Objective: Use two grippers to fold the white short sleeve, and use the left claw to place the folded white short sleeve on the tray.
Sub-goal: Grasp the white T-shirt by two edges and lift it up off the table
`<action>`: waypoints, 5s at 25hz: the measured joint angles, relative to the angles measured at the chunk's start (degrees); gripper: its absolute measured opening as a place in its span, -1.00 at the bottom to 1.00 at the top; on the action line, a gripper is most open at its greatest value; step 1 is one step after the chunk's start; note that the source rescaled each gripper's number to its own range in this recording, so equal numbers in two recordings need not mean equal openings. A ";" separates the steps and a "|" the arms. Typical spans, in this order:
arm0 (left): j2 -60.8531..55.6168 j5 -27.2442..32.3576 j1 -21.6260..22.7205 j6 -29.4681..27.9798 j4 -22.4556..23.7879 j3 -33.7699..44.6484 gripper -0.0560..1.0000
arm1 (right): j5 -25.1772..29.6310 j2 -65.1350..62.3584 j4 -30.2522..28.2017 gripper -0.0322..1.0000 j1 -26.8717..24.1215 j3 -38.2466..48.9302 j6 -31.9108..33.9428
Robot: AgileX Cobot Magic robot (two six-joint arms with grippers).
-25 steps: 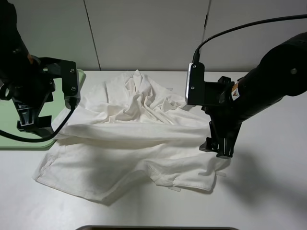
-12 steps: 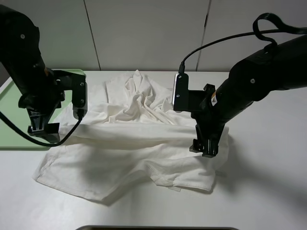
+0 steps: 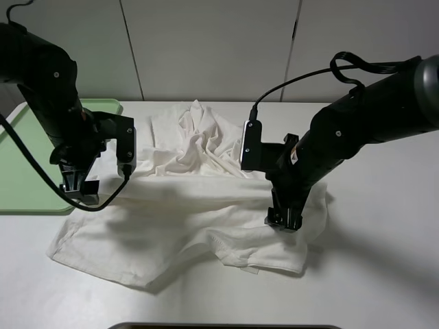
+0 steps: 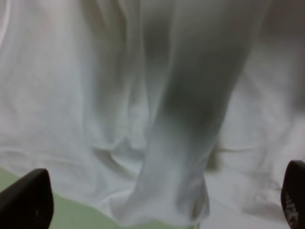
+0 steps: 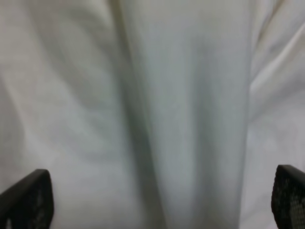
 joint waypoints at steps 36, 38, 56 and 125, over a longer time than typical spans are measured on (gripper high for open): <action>6.19 -8.96 0.00 4.59 0.82 3.70 0.05 | -3.85 4.25 -0.11 0.62 0.00 -0.07 3.39; 6.19 -8.96 0.00 4.59 0.82 3.70 -0.16 | -3.85 4.25 -0.11 0.26 0.00 -0.07 3.67; 4.43 -8.98 0.00 4.59 0.82 3.70 -0.89 | -2.80 2.49 -1.42 -0.94 0.00 -0.07 5.05; -43.79 0.26 -0.57 0.25 -2.41 -19.09 -0.89 | 24.03 -46.98 -6.32 -0.94 0.53 -24.10 5.05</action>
